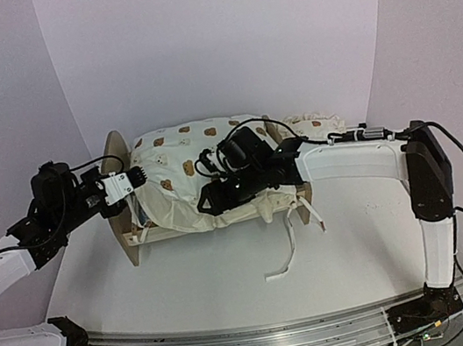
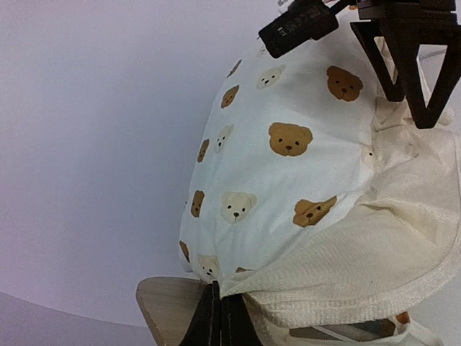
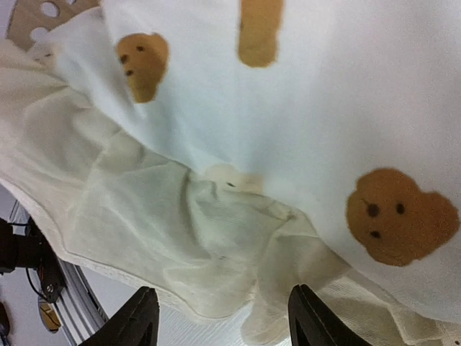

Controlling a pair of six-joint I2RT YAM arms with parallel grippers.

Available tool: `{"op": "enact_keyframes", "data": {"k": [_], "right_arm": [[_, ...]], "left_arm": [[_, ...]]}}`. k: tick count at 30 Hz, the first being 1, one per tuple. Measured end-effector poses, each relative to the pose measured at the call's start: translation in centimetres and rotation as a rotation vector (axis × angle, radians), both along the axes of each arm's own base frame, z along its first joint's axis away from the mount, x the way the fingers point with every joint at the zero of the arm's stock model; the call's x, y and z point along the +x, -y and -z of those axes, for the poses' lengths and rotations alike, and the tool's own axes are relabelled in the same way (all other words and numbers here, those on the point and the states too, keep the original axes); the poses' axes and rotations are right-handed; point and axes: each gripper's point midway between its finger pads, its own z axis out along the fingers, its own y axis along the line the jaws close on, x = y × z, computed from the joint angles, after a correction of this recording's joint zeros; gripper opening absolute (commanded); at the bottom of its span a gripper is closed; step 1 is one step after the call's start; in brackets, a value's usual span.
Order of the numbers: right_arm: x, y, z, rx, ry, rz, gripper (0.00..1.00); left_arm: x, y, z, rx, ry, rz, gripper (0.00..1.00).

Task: Set up the pet bed

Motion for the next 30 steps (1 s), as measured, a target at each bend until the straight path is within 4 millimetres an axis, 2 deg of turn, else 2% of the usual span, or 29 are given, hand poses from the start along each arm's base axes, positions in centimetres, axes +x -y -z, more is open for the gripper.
{"op": "enact_keyframes", "data": {"k": [4, 7, 10, 14, 17, 20, 23, 25, 27, 30], "right_arm": [[-1.7, -1.7, -2.4, 0.072, 0.044, -0.100, 0.58], [-3.6, -3.9, -4.7, 0.150, 0.099, -0.177, 0.54], [-6.0, -6.2, -6.2, 0.233, 0.150, -0.253, 0.51], [-9.2, -9.3, -7.2, 0.316, 0.203, -0.349, 0.43], [-10.2, -11.4, -6.1, 0.336, 0.223, -0.386, 0.42], [-9.4, -12.5, -3.8, 0.316, 0.239, -0.369, 0.43], [-7.6, -13.1, -1.4, 0.278, 0.259, -0.314, 0.50], [-6.6, -13.5, -0.3, 0.258, 0.274, -0.287, 0.51], [-5.7, -13.8, 0.3, 0.249, 0.284, -0.263, 0.50], [-4.6, -14.6, -0.2, 0.265, 0.308, -0.236, 0.44]], "left_arm": [[0.9, 0.5, 1.3, -0.022, -0.095, -0.021, 0.00], [1.4, 0.7, 1.9, -0.029, -0.136, -0.029, 0.00], [1.8, 0.9, 1.7, -0.043, -0.149, -0.038, 0.00], [2.8, 1.2, 0.3, -0.079, -0.146, -0.059, 0.00], [3.3, 1.5, -1.4, -0.125, -0.140, -0.065, 0.00], [3.4, 1.6, -2.3, -0.155, -0.139, -0.068, 0.00], [3.4, 1.6, -2.0, -0.158, -0.156, -0.070, 0.00], [3.3, 1.6, -1.9, -0.159, -0.160, -0.071, 0.00], [3.3, 1.6, -1.9, -0.161, -0.162, -0.071, 0.00], [3.3, 1.6, -1.9, -0.162, -0.161, -0.070, 0.00]]}}
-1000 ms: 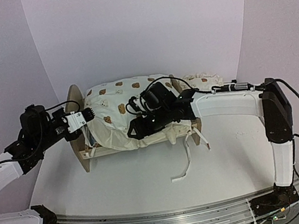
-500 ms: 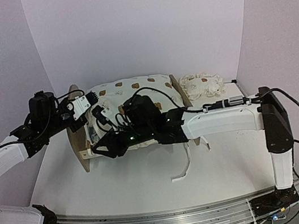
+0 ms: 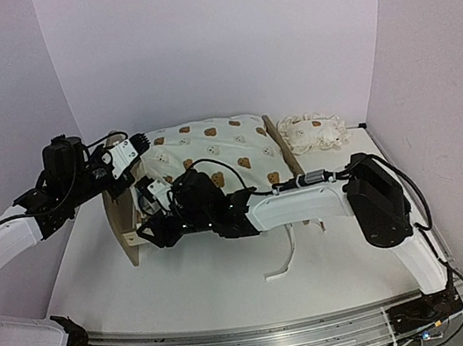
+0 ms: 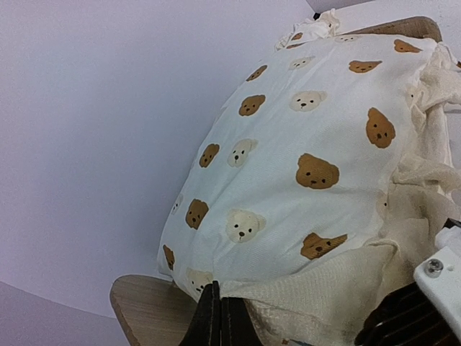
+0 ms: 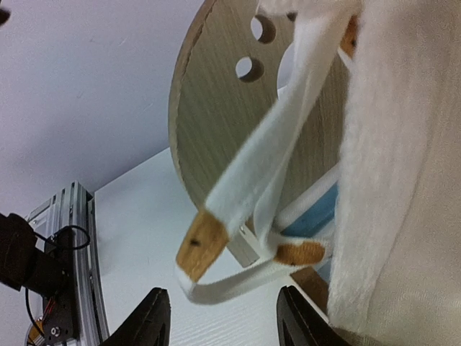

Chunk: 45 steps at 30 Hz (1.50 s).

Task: Set up the pet bed

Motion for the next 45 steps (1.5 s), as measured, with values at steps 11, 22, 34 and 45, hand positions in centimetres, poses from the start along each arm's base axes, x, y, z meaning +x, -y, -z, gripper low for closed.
{"op": "enact_keyframes", "data": {"k": [11, 22, 34, 45], "right_arm": [[-0.1, -2.4, -0.8, 0.082, -0.054, -0.042, 0.00], [-4.8, -0.6, -5.0, 0.118, -0.271, -0.253, 0.04], [-6.2, 0.1, -7.8, 0.189, -0.424, -0.302, 0.30], [-9.0, 1.1, -11.7, 0.271, -0.385, -0.409, 0.40]], "left_arm": [[0.1, 0.1, -0.4, -0.005, 0.016, 0.004, 0.00], [0.8, -0.2, -2.3, -0.026, 0.102, -0.015, 0.00], [1.0, -0.6, -3.0, -0.031, 0.129, -0.026, 0.00], [1.3, -0.8, -2.0, -0.006, 0.118, -0.034, 0.00]]}}
